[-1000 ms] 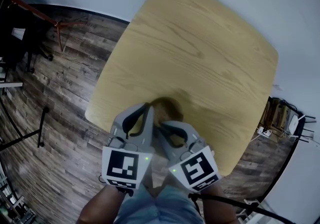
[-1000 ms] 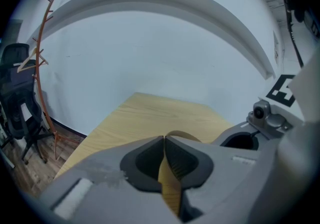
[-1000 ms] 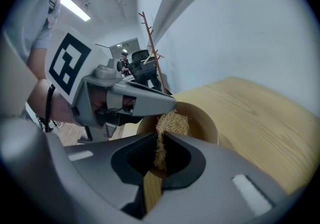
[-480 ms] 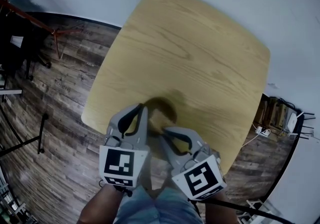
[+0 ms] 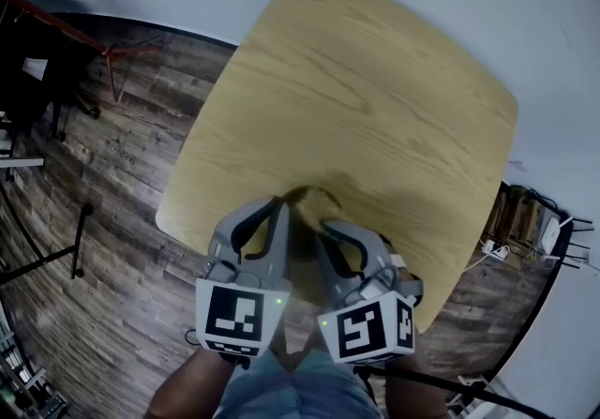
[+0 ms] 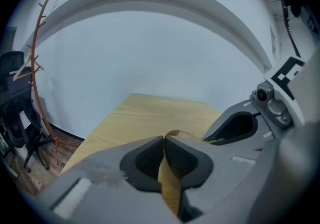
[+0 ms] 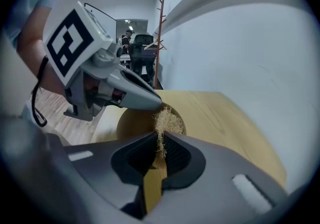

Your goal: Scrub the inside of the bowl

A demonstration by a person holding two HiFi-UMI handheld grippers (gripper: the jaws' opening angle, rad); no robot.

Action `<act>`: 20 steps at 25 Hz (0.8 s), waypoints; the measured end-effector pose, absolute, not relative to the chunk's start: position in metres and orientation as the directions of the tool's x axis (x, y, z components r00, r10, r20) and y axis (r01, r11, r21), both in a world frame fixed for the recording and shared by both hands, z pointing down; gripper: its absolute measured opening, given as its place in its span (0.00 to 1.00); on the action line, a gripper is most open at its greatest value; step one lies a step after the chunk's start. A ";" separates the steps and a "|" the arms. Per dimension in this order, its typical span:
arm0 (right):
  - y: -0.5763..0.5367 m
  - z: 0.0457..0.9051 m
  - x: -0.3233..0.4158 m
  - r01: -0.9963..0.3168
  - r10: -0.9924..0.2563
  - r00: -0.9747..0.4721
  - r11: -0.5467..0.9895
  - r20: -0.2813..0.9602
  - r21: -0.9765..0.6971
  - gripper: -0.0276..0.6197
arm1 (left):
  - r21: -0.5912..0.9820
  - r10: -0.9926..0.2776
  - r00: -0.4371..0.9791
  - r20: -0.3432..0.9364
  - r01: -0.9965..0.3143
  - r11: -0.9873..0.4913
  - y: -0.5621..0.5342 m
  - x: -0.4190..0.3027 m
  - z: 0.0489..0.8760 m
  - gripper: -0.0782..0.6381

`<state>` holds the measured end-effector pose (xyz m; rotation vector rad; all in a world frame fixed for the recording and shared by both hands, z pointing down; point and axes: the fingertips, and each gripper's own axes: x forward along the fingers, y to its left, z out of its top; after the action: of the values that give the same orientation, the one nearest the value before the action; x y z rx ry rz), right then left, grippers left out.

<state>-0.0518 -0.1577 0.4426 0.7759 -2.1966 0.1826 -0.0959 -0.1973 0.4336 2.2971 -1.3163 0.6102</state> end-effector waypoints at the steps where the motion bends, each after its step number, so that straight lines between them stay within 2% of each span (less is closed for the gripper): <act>1: -0.157 0.446 -0.054 -0.585 -0.462 -0.506 0.805 0.729 0.105 0.09 | 0.142 -0.693 0.454 0.560 -0.877 -0.459 -0.198 -0.096 0.433 0.15; 10: -0.142 0.448 -0.066 -0.612 -0.364 -0.615 0.779 0.700 -0.132 0.09 | 0.157 -0.695 0.455 0.557 -0.879 -0.450 -0.199 -0.099 0.435 0.15; 20: -0.117 0.431 -0.068 -0.573 -0.326 -0.676 0.796 0.660 -0.194 0.08 | 0.102 -0.706 0.444 0.552 -0.876 -0.472 -0.202 -0.098 0.433 0.15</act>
<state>-0.0681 -0.1168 0.4312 0.6624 -2.3571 0.5183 -0.0979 -0.2021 0.4333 2.3274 -1.3413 0.6285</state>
